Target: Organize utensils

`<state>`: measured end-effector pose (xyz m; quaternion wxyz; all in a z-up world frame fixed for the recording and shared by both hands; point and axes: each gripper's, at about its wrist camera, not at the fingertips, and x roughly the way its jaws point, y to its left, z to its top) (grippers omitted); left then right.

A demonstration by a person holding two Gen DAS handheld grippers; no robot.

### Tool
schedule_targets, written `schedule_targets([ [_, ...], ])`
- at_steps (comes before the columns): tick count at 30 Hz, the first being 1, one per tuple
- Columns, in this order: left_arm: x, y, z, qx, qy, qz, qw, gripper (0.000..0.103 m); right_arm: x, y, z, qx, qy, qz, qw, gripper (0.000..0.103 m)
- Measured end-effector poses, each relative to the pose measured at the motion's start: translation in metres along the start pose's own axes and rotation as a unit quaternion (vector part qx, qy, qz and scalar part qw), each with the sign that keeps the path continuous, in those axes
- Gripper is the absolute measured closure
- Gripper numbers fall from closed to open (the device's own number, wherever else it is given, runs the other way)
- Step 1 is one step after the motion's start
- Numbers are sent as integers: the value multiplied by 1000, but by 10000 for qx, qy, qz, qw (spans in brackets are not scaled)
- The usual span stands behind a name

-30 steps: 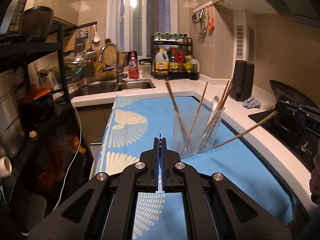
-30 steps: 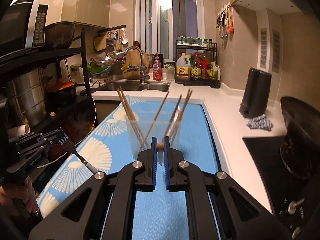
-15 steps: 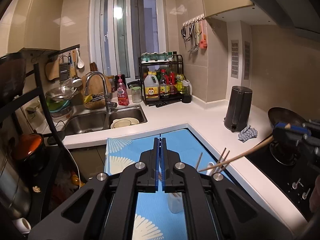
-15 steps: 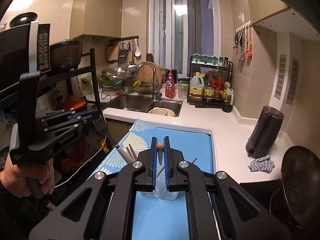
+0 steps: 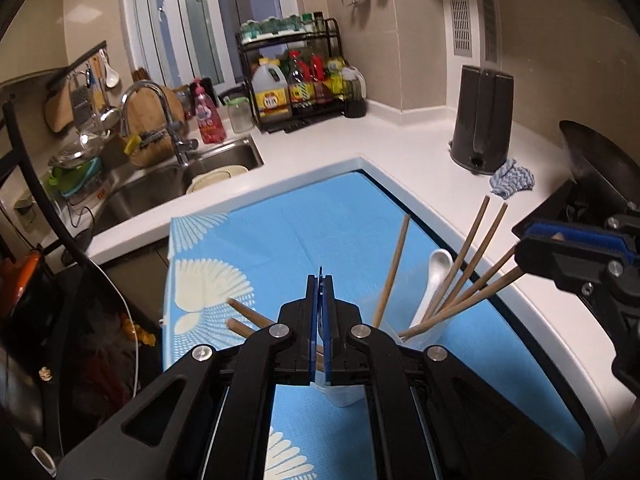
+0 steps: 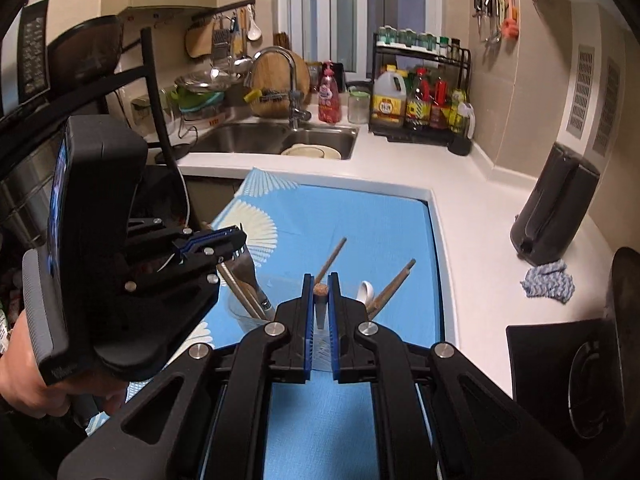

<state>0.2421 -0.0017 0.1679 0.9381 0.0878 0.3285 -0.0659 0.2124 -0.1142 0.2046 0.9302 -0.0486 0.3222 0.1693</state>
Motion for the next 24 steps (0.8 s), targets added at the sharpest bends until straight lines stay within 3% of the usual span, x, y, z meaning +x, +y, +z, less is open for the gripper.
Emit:
schedule_targets([
  [2, -7, 4, 0, -95, -128, -68, 9998, 90, 0, -4, 0, 102, -42, -56, 9999, 75],
  [4, -22, 8, 3, -165, -363, -74, 9992, 71, -8, -6, 1, 146, -180, -48, 9997, 69],
  [7, -55, 15, 4, -305, -823, -148, 9960, 57, -32, -5, 4, 112, -530, -13, 9985, 67],
  [13, -110, 20, -29, -759, -1525, -92, 9853, 18, -93, -8, -27, 253, -1588, -195, 9868, 40],
  [14, -113, 20, -41, -897, -1556, -100, 9837, 16, -98, -8, -38, 284, -1720, -344, 9841, 31],
  [17, -110, 15, -81, -1240, -1491, 22, 9810, 7, -98, -6, -79, 339, -1931, -884, 9766, 17],
  [22, -77, -3, -135, -1527, -1204, 474, 9798, 7, -58, -14, -127, 523, -1536, -1172, 9798, 10],
  [24, -64, -7, -149, -1667, -1011, 461, 9797, 7, -41, -19, -141, 571, -1355, -1167, 9822, 10],
])
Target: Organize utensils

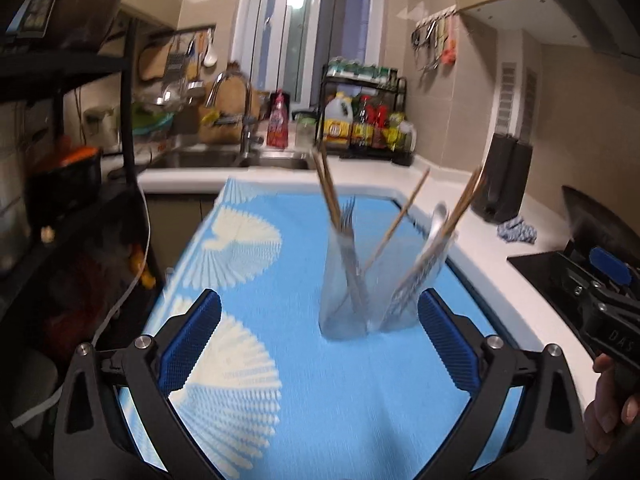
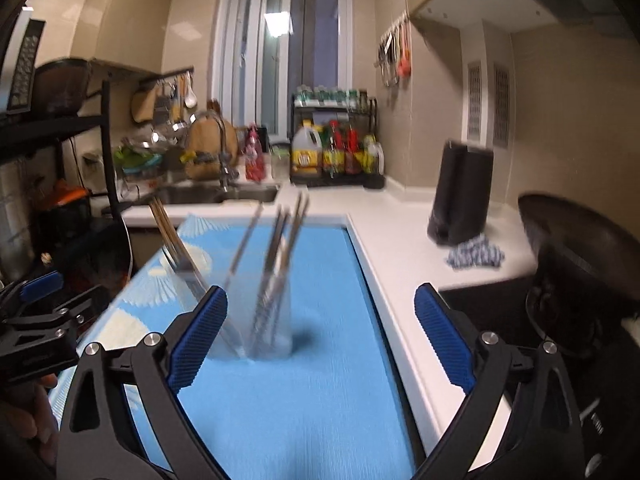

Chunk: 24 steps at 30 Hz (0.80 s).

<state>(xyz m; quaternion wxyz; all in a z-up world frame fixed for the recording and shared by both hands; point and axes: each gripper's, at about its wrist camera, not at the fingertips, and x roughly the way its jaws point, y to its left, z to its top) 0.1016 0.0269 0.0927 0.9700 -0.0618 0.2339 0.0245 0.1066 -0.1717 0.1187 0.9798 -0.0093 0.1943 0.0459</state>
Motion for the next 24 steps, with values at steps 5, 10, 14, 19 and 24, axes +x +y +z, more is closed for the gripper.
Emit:
schedule_targets([
  [5, -1, -1, -26, 50, -111, 153, 9998, 7, 8, -6, -27, 4, -156, -140, 9998, 10],
  [10, 15, 3, -38, -120, 95, 185, 9997, 7, 16, -9, -37, 85, -154, -229, 9996, 8],
  [14, 20, 3, -42, -67, 125, 188, 9997, 7, 23, -2, -45, -11, 45, -180, 9998, 8],
  [19, 27, 5, -49, -104, 241, 170, 9995, 7, 25, 2, -49, -101, 43, -225, 9997, 7],
  [24, 25, 3, -47, -95, 189, 154, 9997, 7, 27, 3, -51, -139, 91, -204, 9997, 7],
])
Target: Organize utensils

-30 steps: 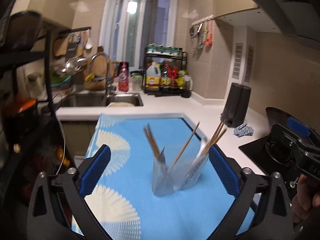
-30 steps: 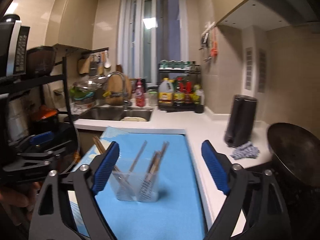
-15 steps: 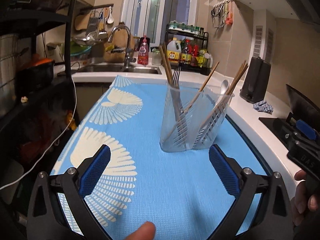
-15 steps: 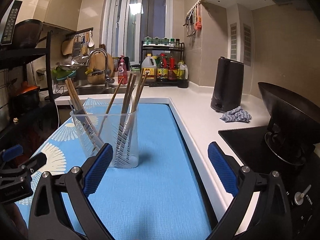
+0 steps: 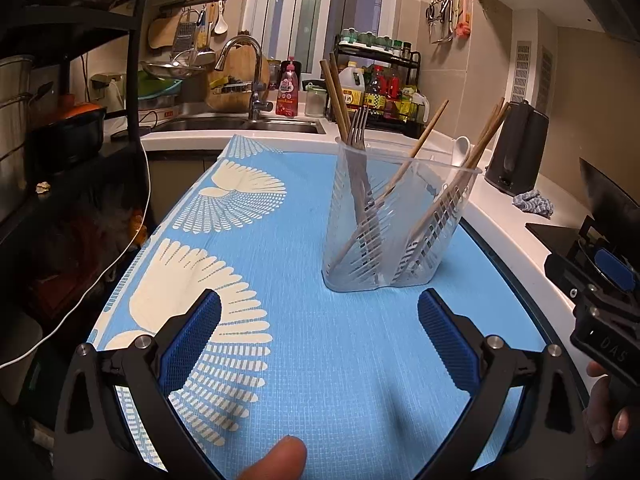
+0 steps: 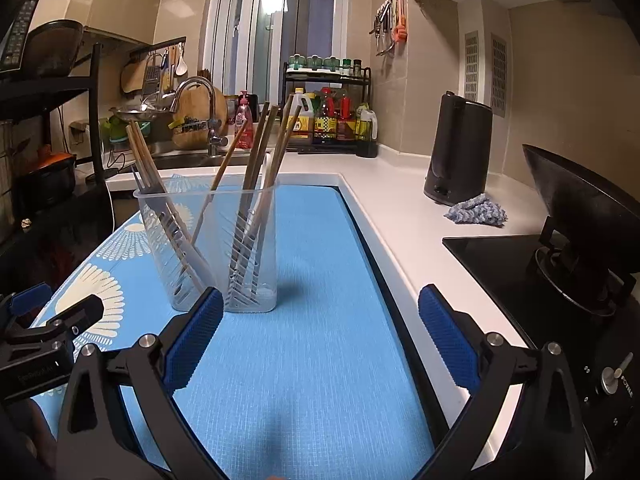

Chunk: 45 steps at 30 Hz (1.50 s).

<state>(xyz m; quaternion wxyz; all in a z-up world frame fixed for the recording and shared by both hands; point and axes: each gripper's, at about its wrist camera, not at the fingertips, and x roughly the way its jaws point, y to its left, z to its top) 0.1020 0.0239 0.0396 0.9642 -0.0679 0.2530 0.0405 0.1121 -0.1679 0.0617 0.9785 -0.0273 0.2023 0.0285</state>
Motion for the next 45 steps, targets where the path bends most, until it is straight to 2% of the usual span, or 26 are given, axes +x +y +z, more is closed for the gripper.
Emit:
schedule_targets([
  [45, -2, -4, -2, 103, -64, -19, 9999, 7, -3, 3, 1, -129, -95, -20, 9999, 7],
])
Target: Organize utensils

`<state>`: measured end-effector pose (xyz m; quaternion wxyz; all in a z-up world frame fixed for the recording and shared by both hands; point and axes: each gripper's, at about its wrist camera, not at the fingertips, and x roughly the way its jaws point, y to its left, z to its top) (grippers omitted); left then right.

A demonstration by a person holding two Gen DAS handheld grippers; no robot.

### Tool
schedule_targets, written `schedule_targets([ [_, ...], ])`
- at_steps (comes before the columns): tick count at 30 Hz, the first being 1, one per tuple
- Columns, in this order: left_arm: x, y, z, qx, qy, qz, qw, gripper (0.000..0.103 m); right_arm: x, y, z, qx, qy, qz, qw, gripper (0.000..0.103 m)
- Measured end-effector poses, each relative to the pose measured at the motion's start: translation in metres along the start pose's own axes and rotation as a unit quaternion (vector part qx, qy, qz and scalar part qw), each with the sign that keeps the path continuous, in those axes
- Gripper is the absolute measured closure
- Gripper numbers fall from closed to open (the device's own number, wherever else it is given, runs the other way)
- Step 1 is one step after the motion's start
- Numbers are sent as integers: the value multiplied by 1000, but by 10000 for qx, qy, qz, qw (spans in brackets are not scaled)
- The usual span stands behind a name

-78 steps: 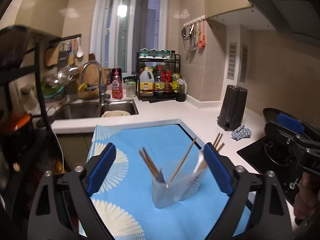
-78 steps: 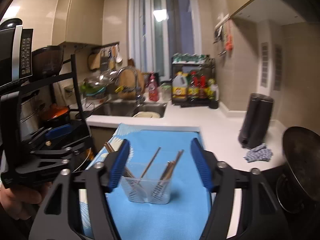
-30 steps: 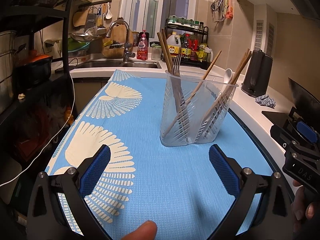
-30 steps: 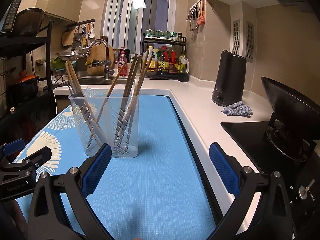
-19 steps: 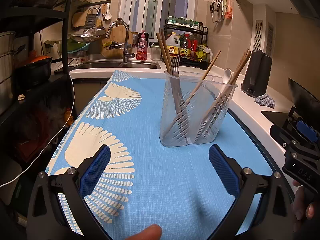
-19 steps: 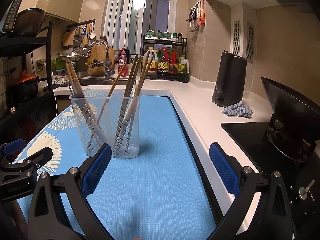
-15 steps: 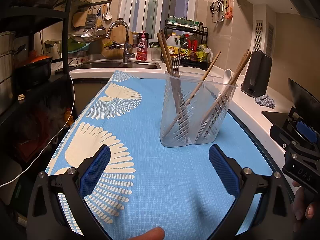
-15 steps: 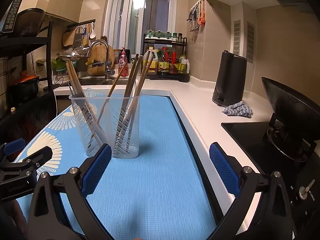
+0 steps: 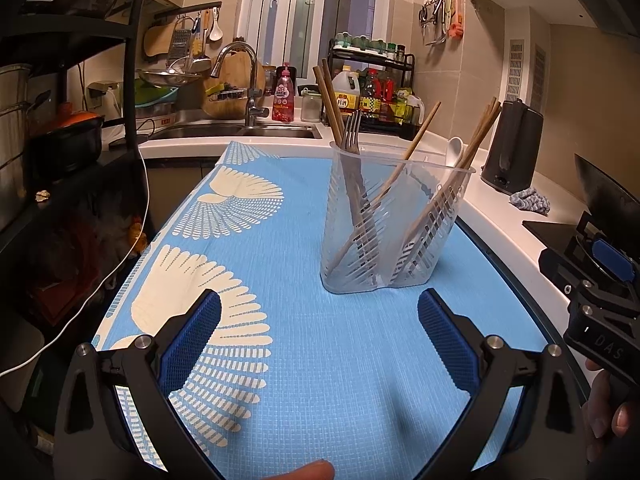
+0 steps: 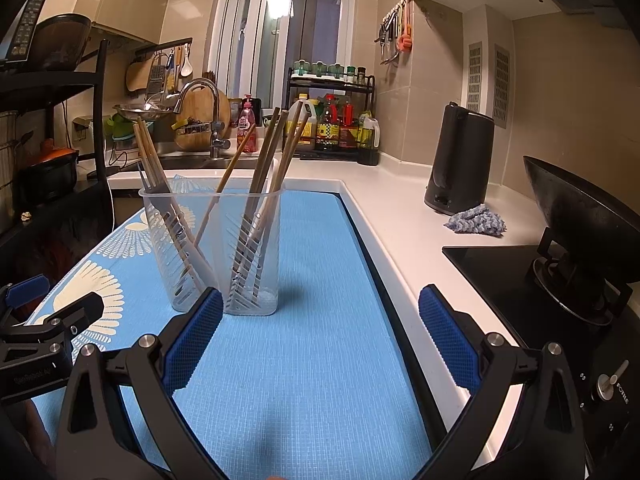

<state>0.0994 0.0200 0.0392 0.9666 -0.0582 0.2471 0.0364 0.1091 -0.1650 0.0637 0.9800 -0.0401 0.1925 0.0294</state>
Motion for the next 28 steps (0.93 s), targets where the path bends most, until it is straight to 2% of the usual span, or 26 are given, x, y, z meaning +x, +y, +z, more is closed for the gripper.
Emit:
schedule_targets([
  [20, -3, -6, 0, 95, -82, -98, 9999, 8, 1, 1, -1, 20, 6, 11, 10000, 7],
  [28, -2, -5, 1, 45, -57, -24, 10000, 7, 1, 1, -1, 16, 5, 7, 10000, 7],
])
